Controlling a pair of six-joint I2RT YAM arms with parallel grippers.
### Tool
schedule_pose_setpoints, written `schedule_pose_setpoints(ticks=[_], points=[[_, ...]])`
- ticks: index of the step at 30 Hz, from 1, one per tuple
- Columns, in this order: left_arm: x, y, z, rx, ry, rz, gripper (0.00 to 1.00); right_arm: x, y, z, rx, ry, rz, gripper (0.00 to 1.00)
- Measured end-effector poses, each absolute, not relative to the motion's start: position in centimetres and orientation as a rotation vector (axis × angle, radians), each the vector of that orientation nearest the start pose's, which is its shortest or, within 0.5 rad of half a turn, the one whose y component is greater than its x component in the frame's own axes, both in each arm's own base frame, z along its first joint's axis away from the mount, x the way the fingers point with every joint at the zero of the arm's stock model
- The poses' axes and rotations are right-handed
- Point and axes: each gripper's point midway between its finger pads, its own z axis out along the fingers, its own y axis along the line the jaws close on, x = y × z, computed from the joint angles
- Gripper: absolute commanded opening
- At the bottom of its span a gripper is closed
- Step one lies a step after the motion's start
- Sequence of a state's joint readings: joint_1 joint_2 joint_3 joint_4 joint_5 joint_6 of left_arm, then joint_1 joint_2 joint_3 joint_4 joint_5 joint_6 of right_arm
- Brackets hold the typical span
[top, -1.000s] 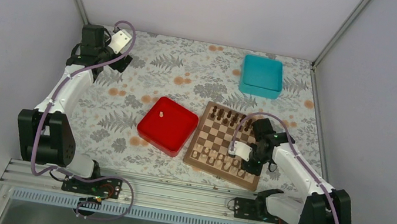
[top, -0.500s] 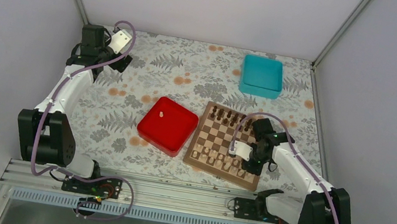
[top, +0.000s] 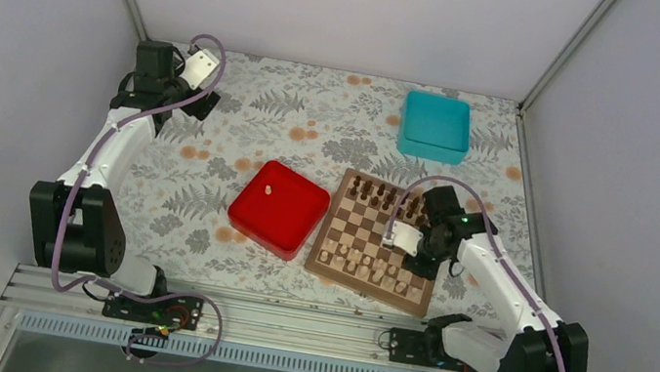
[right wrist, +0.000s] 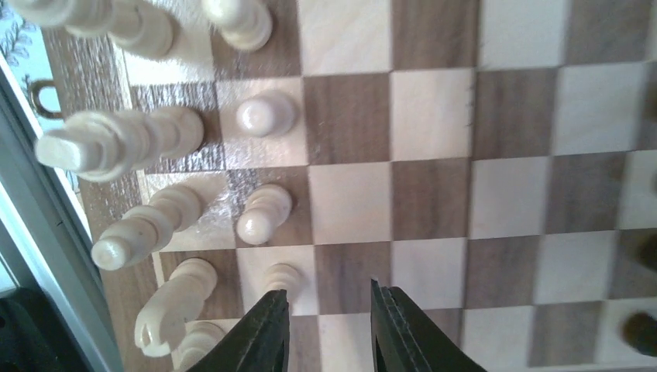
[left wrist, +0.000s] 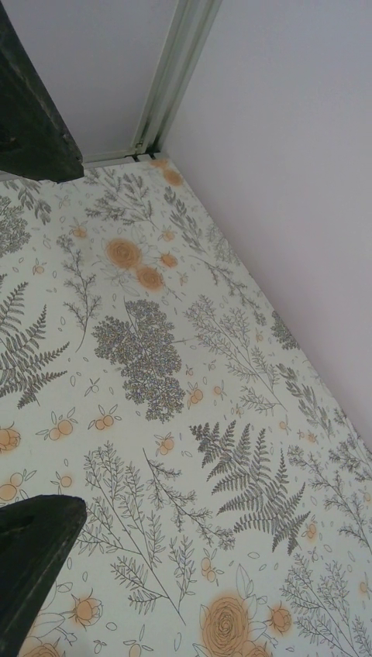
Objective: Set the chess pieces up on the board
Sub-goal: Place the chess piece on the chessboard, then pick up the chess piece from the storage box.
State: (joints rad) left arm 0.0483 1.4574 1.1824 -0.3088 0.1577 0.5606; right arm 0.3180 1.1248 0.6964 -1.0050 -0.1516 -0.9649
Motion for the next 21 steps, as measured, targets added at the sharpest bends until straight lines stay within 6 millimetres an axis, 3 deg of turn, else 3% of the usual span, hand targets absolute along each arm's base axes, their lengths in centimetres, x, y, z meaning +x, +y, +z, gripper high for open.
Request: schedule_pose_setpoints(ticks=[8, 11, 15, 16, 17, 18, 21], points=[[44.6, -0.6, 23.3, 0.634, 2.056, 0.184, 1.0, 19.0, 8.8, 9.9, -1.746, 2.3, 0.094, 0.32], [44.6, -0.7, 23.3, 0.641, 2.053, 0.173, 1.0, 20.0, 9.0, 11.7, -1.729, 2.272, 0.066, 0.39], [44.4, -2.2, 23.2, 0.7, 2.05, 0.149, 1.0, 22.0, 9.2, 13.8, -1.685, 2.226, -0.007, 0.58], [44.4, -3.0, 23.2, 0.73, 2.044, 0.149, 1.0, 22.7, 9.2, 14.2, -1.672, 2.221, -0.025, 0.69], [44.4, -4.2, 23.1, 0.78, 2.036, 0.15, 0.99, 23.4, 9.3, 14.5, -1.66, 2.216, -0.041, 0.89], [44.3, -5.6, 22.8, 0.834, 2.032, 0.145, 0.97, 24.2, 9.5, 14.6, -1.642, 2.218, -0.052, 0.99], [43.6, -10.4, 21.1, 1.055, 2.03, 0.135, 0.94, 26.8, 10.0, 15.2, -1.576, 2.207, -0.079, 1.0]])
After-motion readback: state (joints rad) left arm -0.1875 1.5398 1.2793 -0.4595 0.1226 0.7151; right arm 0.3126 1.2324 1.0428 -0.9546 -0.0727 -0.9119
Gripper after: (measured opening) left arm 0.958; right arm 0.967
